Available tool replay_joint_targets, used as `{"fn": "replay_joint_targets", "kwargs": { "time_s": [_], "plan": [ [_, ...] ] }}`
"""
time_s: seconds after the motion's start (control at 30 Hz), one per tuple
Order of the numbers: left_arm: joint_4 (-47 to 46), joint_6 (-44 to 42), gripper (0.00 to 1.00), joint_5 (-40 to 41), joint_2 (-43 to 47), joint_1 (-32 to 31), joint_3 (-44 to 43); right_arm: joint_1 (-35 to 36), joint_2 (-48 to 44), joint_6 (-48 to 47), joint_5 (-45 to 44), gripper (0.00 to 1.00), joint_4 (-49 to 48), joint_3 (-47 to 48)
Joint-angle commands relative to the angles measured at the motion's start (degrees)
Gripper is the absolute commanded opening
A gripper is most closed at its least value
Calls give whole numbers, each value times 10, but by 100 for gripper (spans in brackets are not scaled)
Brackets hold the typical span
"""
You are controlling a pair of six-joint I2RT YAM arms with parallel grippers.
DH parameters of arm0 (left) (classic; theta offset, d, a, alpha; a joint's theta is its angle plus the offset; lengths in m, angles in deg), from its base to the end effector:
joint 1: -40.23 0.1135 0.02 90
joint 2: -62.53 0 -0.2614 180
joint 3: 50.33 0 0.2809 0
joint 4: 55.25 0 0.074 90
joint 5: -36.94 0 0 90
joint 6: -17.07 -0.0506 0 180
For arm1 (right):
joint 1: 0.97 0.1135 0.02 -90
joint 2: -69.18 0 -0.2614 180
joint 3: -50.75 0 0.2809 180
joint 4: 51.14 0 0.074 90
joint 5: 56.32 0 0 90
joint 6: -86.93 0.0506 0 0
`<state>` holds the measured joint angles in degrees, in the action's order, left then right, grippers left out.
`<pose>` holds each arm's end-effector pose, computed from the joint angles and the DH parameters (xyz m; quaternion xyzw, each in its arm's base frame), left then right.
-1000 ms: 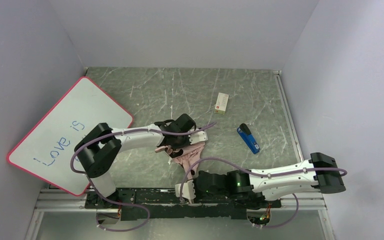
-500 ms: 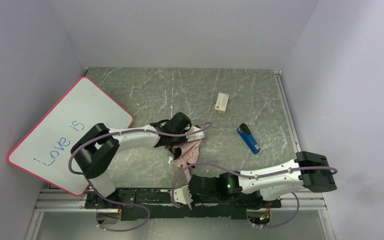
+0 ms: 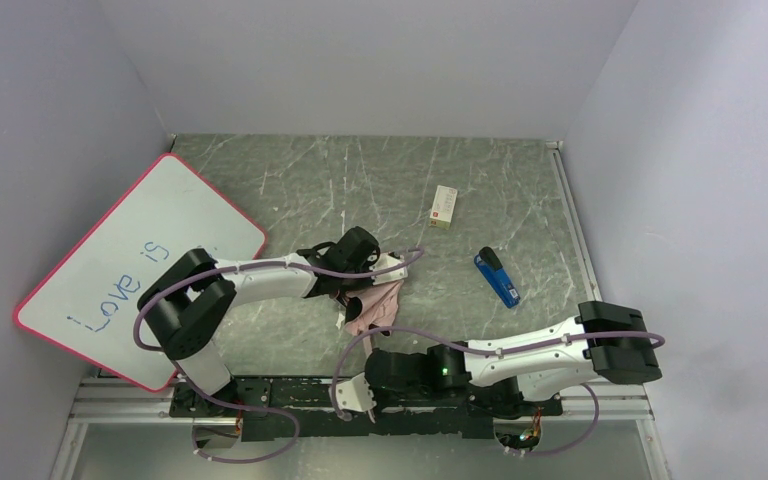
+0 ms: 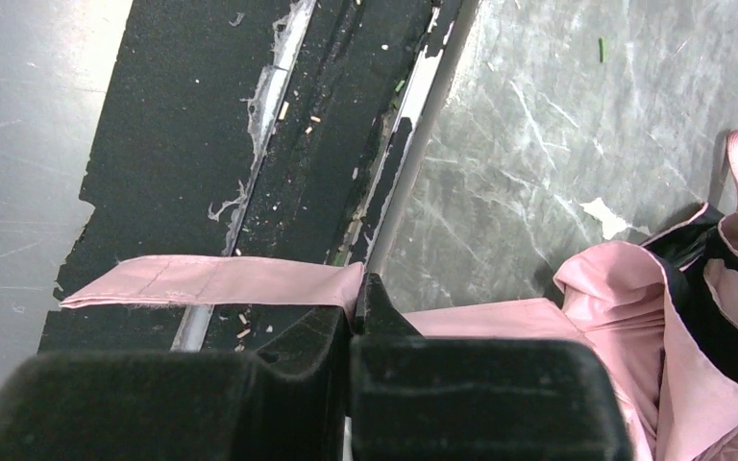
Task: Put away the umbrella
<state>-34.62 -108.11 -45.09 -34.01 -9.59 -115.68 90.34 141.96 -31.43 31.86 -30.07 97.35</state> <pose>0.2420 -0.2757 0.1302 0.6201 0.7104 0.0236 0.3320 -0.0048 0.2792 0.1478 -0.8021 0.4729 0.1777 0.3185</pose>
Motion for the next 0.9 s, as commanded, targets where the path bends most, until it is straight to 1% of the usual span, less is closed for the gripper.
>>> {"fn": "replay_joint_targets", "kwargs": {
  "time_s": [0.0,0.03,0.07,0.1,0.17,0.2,0.27,0.33,0.43,0.53,0.63,0.7,0.77,0.87],
  "plan": [
    [-79,-49,5,177,-24,49,8,37,-9,50,186,0,-2,13],
    [-79,-49,5,177,-24,50,8,40,-10,51,180,0,-5,10],
    [-79,-48,5,176,-25,48,9,41,-10,51,167,3,-4,8],
    [-86,-48,5,175,-24,48,11,42,-8,52,144,15,-2,7],
    [-96,-49,5,175,-23,47,16,43,-8,42,119,27,16,9],
    [-99,-50,5,175,-22,45,19,43,-10,38,108,33,28,12],
    [-103,-53,5,175,-21,43,23,43,-19,30,89,39,44,16],
    [-107,-56,5,174,-20,41,27,43,-34,25,74,42,57,20],
    [-111,-59,5,173,-18,37,30,43,-69,23,56,42,78,22],
    [-117,-62,5,170,-15,34,34,43,-125,30,12,42,75,14],
    [-123,-63,5,171,-13,31,38,42,-208,54,-73,43,21,-12],
    [-123,-64,5,172,-15,29,39,42,-261,72,-139,45,-28,-34],
    [-124,-65,5,171,-18,27,40,42,-301,92,-195,47,-77,-57],
    [-128,-64,5,170,-18,25,42,41,-337,120,-268,48,-146,-88]
  ]
}}
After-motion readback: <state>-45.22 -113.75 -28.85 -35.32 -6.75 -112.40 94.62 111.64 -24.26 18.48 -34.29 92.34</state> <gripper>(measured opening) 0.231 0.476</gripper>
